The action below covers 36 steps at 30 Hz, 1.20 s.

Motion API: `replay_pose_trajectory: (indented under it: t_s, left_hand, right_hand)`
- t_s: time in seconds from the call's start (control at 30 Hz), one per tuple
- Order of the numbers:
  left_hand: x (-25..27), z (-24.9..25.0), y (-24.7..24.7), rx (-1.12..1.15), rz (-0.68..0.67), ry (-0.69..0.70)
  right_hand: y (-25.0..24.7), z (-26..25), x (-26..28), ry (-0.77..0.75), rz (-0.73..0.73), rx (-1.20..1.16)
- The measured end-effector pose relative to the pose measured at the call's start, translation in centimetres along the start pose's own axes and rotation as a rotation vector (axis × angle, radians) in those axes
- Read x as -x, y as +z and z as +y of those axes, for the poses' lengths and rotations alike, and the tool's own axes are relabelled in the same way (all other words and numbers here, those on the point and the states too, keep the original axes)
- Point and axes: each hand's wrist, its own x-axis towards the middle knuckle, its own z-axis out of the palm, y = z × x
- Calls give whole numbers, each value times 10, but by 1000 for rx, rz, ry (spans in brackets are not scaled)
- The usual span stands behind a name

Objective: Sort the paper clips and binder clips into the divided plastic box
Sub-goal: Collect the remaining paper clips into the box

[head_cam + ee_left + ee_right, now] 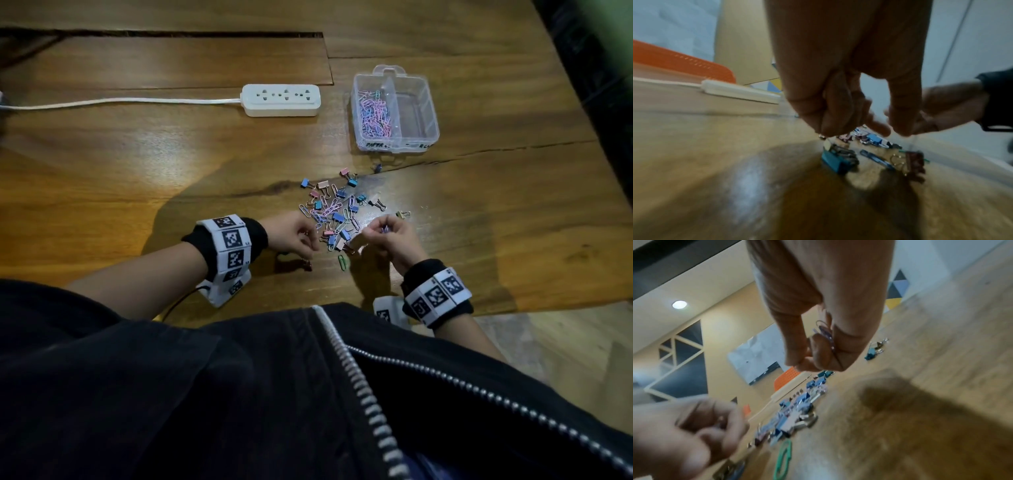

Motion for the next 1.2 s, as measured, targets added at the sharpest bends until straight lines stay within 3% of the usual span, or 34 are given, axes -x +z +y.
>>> replay_pose_trajectory:
  t_s: [0.13,0.23,0.33,0.43,0.5,0.7,0.87,0.93,1.0,1.1,1.2]
  left_hand:
    - [-2,0,2,-457,34,69]
    - [-6,-3,4,-591,7,94]
    - [-9,-7,1,-288,53,73]
    - [-12,-11,-5,328,104,-45]
    - [-13,-14,-11,610,107,-106]
    - [-19,-11,-24,715,150,-54]
    - [-19,-6,-18,796,244,-108]
    - [-19,-3,-13,682,310,-102]
    - [-21,-1,-9,323,328,-63]
    - [-24,-2,-8,-264,268,-41]
    - [-29,5,-6,-473,285,8]
  right_hand:
    - [-8,-5,-10,68,-33,-303]
    - [-9,-7,-14,140,-70,-514]
    - [-7,-8,-21,165,0,-428]
    - [2,-9,-27,116,75,-20]
    - [9,-9,-28,32,117,235]
    - [22,-12,-34,-97,141,779]
    - [22,-13,-34,-48,54,704]
    - [18,-13,-34,-45,70,518]
    - [13,-14,-35,-4,45,260]
    - [6,-21,-38,86,-114,-191]
    - [5,-28,-36,103,-209,-291]
